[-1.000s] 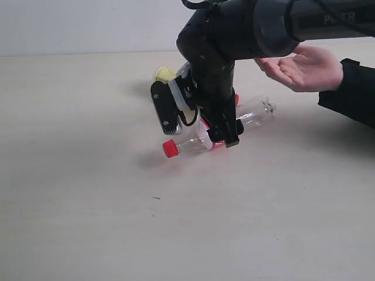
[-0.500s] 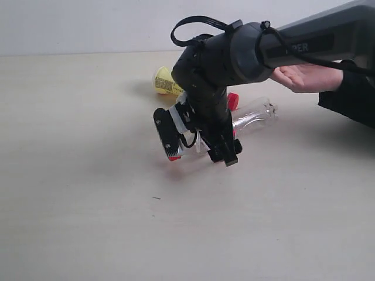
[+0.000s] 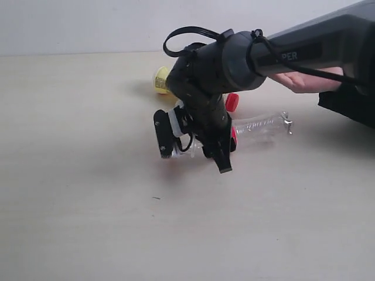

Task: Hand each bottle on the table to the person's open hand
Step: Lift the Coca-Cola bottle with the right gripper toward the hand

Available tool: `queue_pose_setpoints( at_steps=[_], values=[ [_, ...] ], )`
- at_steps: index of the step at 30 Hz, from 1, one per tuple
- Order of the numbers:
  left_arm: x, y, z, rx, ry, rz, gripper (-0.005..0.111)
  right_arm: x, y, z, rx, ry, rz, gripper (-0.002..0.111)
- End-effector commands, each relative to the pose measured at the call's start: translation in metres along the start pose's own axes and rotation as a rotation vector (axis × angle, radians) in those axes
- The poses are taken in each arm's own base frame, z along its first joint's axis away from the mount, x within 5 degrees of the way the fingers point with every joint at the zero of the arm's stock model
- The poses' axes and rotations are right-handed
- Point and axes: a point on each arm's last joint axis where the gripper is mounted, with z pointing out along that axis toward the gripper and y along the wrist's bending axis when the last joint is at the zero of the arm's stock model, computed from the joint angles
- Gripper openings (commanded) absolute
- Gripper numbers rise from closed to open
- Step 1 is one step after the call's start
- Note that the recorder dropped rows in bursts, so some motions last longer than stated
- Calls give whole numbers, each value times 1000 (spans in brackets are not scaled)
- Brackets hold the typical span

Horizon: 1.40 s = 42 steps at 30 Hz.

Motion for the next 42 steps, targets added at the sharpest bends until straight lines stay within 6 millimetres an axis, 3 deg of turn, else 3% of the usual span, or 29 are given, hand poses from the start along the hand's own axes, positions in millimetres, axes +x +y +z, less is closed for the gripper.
queue_pose_setpoints(
  at_steps=[1, 9, 14, 21, 27, 33, 38, 42],
  values=[
    [1, 0, 0, -2, -4, -9, 0, -12, 2, -20, 68, -3, -33, 0],
    [1, 0, 0, -2, -4, -9, 0, -47, 26, -63, 28, 35, 17, 0],
    [1, 0, 0, -2, -4, -9, 0, -66, 38, -92, -29, 3, 182, 0],
    [1, 0, 0, -2, -4, -9, 0, -55, 45, -154, -70, -169, 571, 0],
    [1, 0, 0, -2, -4, -9, 0, -13, 45, -227, -42, -361, 742, 0],
    [1, 0, 0, -2, -4, -9, 0, 64, 47, -302, 184, -536, 967, 0],
    [1, 0, 0, -2, -4, -9, 0, 118, 43, -319, 232, -592, 1115, 0],
    [1, 0, 0, -2, -4, -9, 0, 154, 33, -305, 249, -534, 1244, 0]
  ],
)
